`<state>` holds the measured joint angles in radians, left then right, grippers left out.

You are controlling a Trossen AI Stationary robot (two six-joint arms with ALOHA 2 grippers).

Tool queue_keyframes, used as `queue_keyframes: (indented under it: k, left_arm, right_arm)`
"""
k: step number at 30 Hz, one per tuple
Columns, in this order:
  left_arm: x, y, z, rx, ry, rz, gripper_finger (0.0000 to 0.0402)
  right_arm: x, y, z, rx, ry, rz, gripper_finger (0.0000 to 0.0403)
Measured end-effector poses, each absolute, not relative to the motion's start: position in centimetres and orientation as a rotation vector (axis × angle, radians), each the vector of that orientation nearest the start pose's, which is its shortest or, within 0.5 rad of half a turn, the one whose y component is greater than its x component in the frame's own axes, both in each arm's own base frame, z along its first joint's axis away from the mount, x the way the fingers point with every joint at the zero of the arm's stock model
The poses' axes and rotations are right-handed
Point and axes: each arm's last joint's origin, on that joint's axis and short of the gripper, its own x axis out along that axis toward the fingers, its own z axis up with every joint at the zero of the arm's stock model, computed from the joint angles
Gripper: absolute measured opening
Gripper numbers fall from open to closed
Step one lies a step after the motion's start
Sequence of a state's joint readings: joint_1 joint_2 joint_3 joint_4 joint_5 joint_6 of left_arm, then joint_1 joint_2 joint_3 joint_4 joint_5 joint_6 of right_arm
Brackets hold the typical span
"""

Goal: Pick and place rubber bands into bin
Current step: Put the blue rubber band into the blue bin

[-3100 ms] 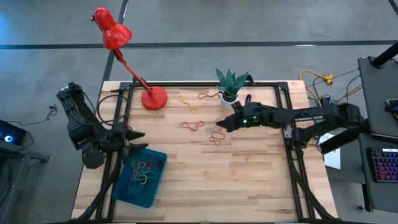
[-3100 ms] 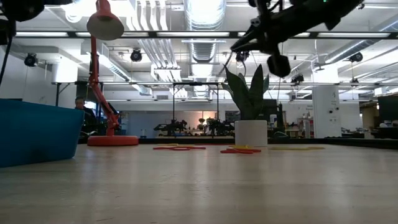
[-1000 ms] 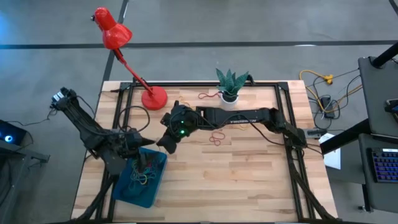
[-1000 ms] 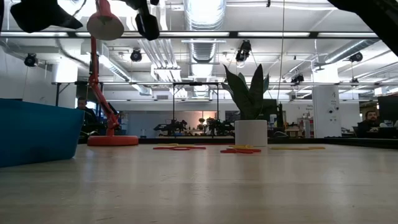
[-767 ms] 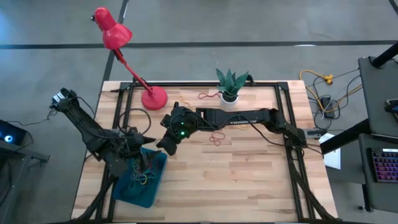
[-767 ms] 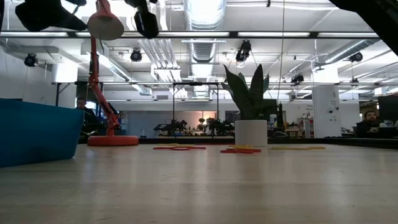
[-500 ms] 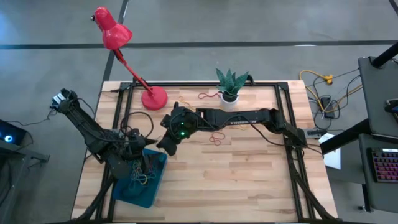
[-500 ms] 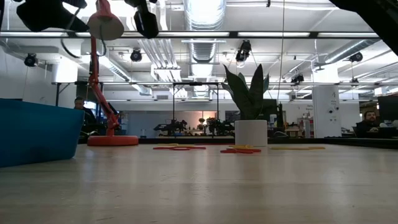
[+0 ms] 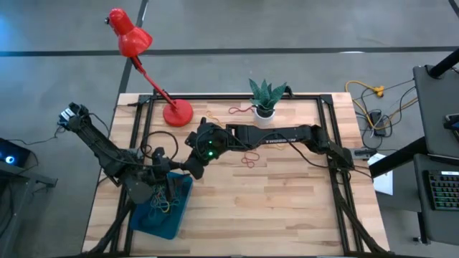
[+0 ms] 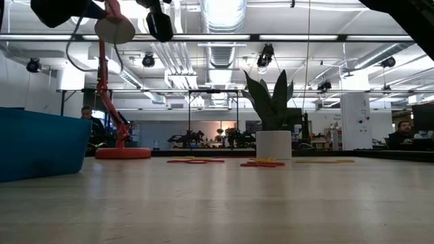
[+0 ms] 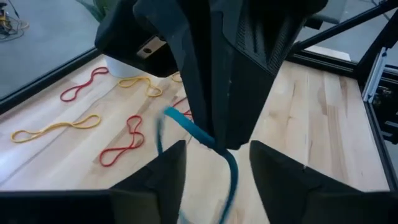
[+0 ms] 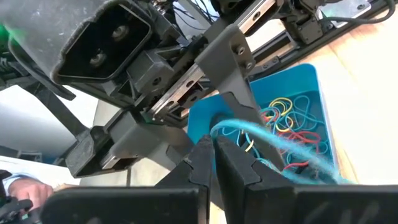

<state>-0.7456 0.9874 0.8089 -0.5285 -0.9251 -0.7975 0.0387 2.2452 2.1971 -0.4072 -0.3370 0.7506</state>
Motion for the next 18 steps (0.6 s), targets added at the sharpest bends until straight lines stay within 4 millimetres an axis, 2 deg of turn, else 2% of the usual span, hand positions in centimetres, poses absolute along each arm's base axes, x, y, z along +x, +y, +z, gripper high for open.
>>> queue_keyframes:
  k: [5,11,18]
  left_arm:
    - [15.62,-11.28,28.42,-0.247,0.368,0.336,0.0106]
    - [15.85,-11.37,28.72,-0.175,0.356,0.311,0.0018]
    - [15.89,-11.18,28.68,-0.168,0.364,0.316,0.0002]
  right_arm:
    - [51.71,2.98,31.61,0.802,0.573,0.181,0.0008]
    - [51.7,3.0,31.62,0.811,0.575,0.18,0.0009]
    - [51.54,2.88,31.46,0.892,0.609,0.139,0.0009]
